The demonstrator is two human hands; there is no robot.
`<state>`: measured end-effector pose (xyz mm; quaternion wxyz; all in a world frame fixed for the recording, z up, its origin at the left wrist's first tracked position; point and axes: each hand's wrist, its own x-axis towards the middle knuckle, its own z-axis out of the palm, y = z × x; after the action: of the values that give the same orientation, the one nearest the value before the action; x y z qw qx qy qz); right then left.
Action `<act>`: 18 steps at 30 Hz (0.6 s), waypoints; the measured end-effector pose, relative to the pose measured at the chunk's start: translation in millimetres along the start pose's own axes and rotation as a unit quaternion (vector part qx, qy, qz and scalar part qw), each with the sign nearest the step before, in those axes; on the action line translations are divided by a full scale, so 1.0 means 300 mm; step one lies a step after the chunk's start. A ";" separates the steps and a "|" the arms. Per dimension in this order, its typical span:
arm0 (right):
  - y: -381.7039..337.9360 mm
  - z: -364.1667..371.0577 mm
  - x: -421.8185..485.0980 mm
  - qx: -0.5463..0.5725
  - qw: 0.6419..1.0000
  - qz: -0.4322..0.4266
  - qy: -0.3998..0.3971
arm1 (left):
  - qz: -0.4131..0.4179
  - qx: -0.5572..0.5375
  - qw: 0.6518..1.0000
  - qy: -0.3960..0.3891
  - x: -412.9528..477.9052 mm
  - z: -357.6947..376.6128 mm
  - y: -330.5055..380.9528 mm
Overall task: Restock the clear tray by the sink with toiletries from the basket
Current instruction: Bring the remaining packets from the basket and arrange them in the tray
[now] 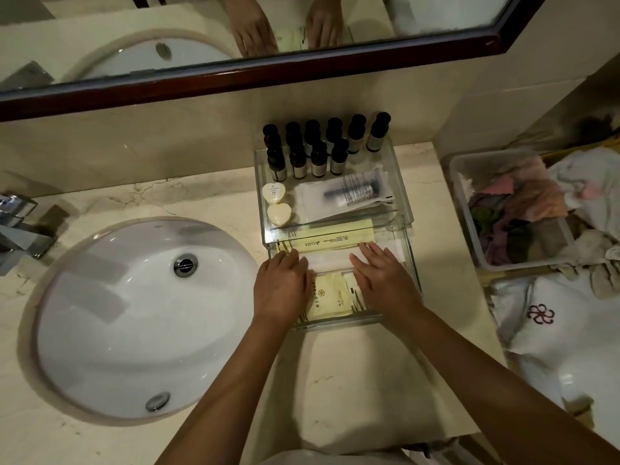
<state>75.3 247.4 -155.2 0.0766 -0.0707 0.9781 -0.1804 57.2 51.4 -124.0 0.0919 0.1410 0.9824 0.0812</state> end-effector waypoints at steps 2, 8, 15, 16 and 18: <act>0.002 -0.013 0.002 0.002 1.000 -0.018 0.006 | 0.003 0.014 1.000 0.005 -0.001 -0.005 0.003; -0.002 -0.075 -0.044 0.065 0.998 0.008 0.014 | -0.006 0.012 0.999 0.044 -0.054 -0.041 0.027; 0.056 -0.121 -0.126 0.067 0.995 -0.007 0.073 | 0.000 0.015 0.998 0.063 -0.191 -0.037 0.061; 0.047 -0.129 -0.139 0.052 0.996 -0.026 0.067 | 0.011 0.014 0.998 0.057 -0.209 -0.026 0.073; 0.021 -0.123 -0.160 0.018 0.997 -0.067 0.045 | 0.016 0.023 0.999 0.026 -0.238 -0.003 0.104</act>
<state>115.0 273.7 -117.5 0.0218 -0.1265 0.9702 -0.2055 132.5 59.9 -106.0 0.0616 0.1567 0.9837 0.0632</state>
